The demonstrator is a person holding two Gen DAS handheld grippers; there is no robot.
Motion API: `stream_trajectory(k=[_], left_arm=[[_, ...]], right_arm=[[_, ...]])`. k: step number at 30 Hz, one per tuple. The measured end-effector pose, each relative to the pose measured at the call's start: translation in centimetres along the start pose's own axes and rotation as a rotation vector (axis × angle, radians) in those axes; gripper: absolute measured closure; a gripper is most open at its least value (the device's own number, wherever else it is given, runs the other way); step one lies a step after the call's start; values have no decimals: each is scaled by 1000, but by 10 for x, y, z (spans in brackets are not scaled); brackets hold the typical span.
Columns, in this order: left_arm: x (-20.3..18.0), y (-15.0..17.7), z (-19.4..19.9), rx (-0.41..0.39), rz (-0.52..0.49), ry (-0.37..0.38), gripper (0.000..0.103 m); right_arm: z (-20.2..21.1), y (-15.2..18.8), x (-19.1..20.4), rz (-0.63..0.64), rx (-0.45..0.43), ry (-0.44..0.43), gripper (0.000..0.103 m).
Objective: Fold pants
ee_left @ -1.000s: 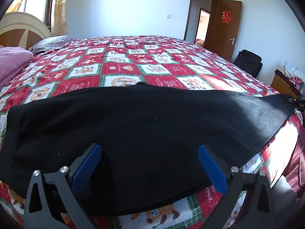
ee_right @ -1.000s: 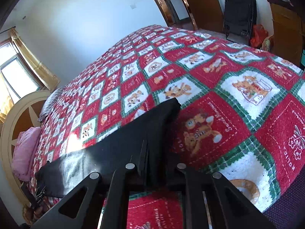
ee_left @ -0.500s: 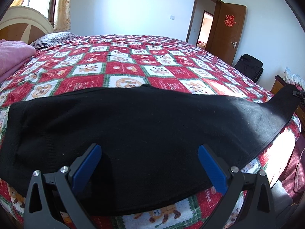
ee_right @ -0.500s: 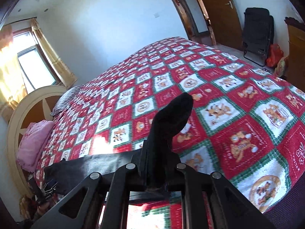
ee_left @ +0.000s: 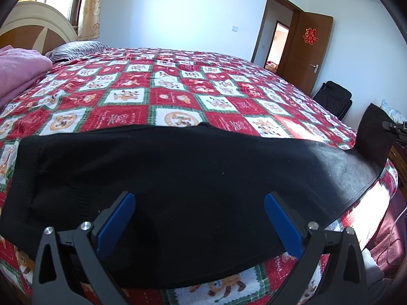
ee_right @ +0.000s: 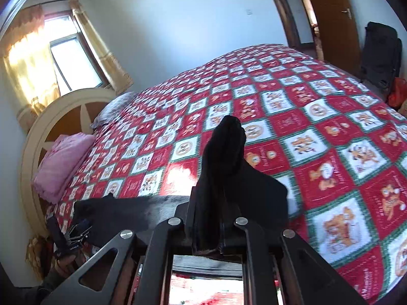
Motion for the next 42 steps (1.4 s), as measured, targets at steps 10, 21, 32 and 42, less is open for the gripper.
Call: stream_trajectory(k=[10,21,32,42], left_arm=[[-4,-1,2,-4,-7,17,0],[-38,-7,11,-13,-55,92,0],[-115,-13,-14,61,-102,249,0],[-197,-14,-54,195,-109,357,15]], right_arm=[[-61,35,63,89,110,-63,92],[-133,104,95,197,287,-70,91],[-84,97,84,199,253,-225,58],[-74,77,-3,-66,130,-113,58]])
Point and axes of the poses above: each gripper's, at about its wrist camera, not at the fingertips, and z roughly against the way its jaws point, x to its left, y to its underside, the point moved 10 cm from there along -z, roughly the way its jaws point, and after that the axes turned 1 degree about -y, right-handed, at the moved point
